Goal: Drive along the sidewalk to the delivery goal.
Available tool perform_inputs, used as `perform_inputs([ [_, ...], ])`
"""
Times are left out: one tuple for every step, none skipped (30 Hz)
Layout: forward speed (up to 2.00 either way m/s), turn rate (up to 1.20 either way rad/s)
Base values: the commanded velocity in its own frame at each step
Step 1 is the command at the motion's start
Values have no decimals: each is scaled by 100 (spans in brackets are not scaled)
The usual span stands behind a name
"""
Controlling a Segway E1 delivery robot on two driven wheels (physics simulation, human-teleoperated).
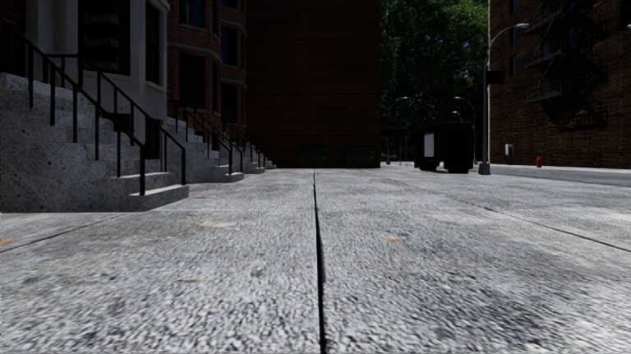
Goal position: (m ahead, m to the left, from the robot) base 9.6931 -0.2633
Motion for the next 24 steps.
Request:
perform_inputs([
  [200,0],
  [200,0],
  [200,0],
  [200,0],
  [200,0],
  [200,0],
  [200,0],
  [200,0],
  [200,0],
  [200,0],
  [200,0],
  [200,0],
  [200,0],
  [200,0],
  [200,0],
  [200,0],
  [200,0],
  [200,0],
  [200,0],
  [200,0],
  [200,0],
  [200,0],
  [200,0],
  [200,0],
])
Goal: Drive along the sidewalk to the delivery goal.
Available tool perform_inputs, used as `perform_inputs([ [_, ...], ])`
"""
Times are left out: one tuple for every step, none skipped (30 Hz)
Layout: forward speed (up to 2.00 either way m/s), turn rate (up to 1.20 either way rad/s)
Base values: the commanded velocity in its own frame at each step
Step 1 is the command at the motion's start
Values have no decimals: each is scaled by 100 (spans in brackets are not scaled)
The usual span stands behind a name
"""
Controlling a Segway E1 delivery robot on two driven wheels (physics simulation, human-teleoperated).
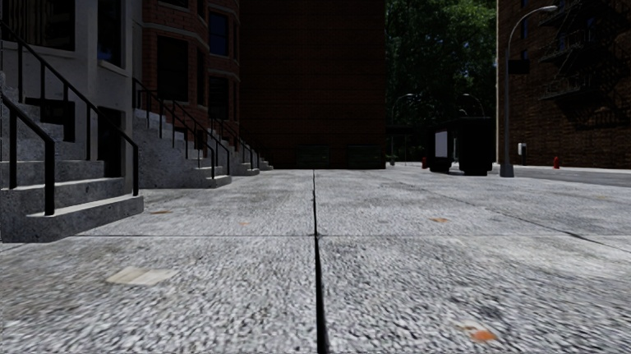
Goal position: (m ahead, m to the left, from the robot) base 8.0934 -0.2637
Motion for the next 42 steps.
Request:
perform_inputs([
  [200,0],
  [200,0],
  [200,0],
  [200,0],
  [200,0],
  [200,0],
  [200,0],
  [200,0],
  [200,0],
  [200,0],
  [200,0],
  [200,0],
  [200,0],
  [200,0],
  [200,0],
  [200,0],
  [200,0],
  [200,0],
  [200,0],
  [200,0],
  [200,0],
  [200,0],
  [200,0],
  [200,0],
  [200,0],
  [200,0],
  [200,0],
  [200,0],
  [200,0],
  [200,0],
  [200,0],
  [200,-1],
  [200,-5],
  [200,-8],
  [200,-10],
  [200,-10],
  [200,-10],
  [200,-10],
  [200,-11],
  [200,-11],
  [200,-21],
  [200,-21],
])
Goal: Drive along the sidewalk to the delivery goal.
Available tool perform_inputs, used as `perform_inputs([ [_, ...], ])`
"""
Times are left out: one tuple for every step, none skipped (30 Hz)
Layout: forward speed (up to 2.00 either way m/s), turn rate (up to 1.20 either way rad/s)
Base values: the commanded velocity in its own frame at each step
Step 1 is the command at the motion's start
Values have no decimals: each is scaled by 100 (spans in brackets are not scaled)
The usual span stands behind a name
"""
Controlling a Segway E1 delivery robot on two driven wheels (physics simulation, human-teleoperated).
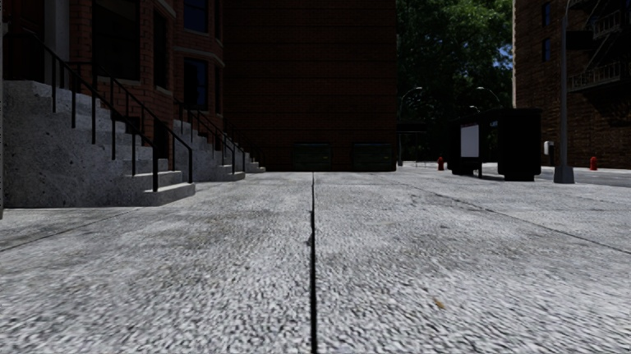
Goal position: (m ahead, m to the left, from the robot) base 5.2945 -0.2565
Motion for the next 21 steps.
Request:
perform_inputs([
  [200,-21],
  [200,-21],
  [200,-21],
  [200,-21],
  [200,-15],
  [200,-15],
  [200,-3],
  [200,0],
  [200,0],
  [200,0],
  [200,0],
  [200,0],
  [200,0],
  [200,0],
  [200,0],
  [200,0],
  [200,0],
  [200,0],
  [200,0],
  [200,0],
  [200,-6],
])
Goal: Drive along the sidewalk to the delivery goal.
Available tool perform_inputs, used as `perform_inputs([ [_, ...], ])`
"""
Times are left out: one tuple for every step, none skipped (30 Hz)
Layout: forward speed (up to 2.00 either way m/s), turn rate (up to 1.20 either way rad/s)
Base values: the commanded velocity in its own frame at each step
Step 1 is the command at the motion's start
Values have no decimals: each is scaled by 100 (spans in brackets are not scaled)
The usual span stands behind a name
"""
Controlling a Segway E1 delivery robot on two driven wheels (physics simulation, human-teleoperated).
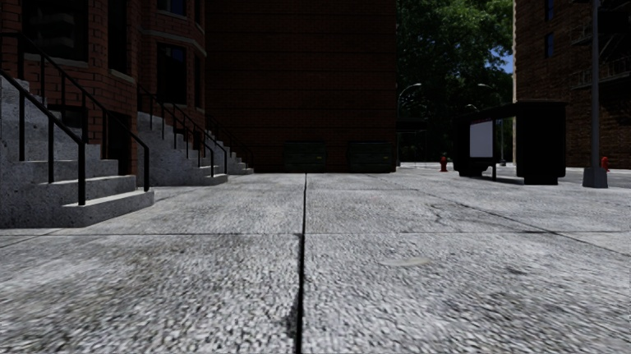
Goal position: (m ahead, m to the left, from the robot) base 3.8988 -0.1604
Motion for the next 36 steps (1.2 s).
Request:
perform_inputs([
  [200,-9],
  [200,-9],
  [200,-9],
  [200,-10],
  [200,-18],
  [200,-22],
  [200,-22],
  [200,-26],
  [200,-27],
  [200,-27],
  [200,-27],
  [200,-27],
  [200,-27],
  [200,-27],
  [200,-27],
  [200,-27],
  [200,-27],
  [200,-27],
  [200,-27],
  [200,-27],
  [200,-27],
  [200,-27],
  [200,-7],
  [200,0],
  [200,0],
  [200,0],
  [200,0],
  [200,0],
  [200,0],
  [200,0],
  [200,0],
  [200,0],
  [200,0],
  [200,0],
  [200,0],
  [200,0],
])
